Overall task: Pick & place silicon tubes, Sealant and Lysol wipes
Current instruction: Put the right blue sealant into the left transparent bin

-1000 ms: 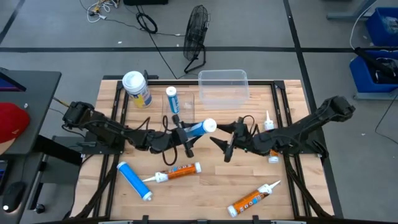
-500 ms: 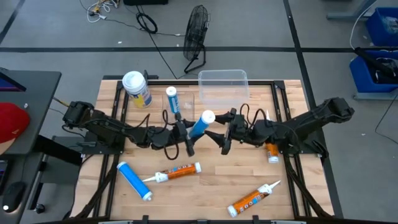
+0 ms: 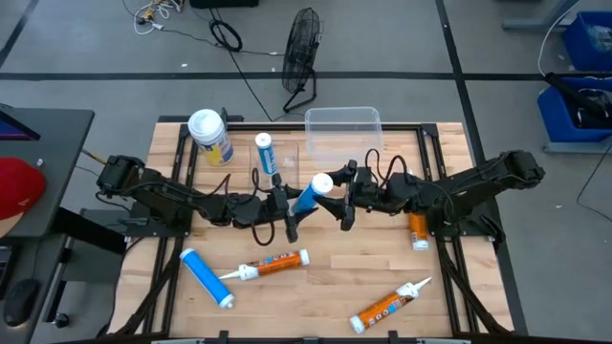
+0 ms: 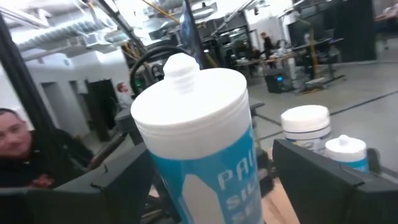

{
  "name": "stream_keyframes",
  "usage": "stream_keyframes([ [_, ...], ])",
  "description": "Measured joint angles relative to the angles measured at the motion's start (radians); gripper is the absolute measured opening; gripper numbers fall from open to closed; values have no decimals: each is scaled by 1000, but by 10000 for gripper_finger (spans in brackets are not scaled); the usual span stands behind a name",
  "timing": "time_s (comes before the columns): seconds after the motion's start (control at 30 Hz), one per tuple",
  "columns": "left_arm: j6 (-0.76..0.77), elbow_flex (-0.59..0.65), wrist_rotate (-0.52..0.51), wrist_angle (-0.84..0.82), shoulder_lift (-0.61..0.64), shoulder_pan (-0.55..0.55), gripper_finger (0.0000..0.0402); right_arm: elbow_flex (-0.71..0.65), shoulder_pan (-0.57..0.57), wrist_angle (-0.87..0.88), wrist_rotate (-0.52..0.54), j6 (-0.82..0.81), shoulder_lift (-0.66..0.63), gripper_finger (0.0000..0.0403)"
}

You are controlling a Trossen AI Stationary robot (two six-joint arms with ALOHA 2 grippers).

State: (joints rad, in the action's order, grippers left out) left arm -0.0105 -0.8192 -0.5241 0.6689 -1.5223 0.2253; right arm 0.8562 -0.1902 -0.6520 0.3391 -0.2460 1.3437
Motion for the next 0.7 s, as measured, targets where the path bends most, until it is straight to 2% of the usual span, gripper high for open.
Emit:
stream_keyframes([
  [0.33, 6, 0, 6, 18, 0, 0, 217, 0, 13, -85, -39, -2, 8, 297],
  [0.7, -1, 0, 9, 37, 0, 0, 217, 5, 31, -231, -75, 47, 102, 289],
])
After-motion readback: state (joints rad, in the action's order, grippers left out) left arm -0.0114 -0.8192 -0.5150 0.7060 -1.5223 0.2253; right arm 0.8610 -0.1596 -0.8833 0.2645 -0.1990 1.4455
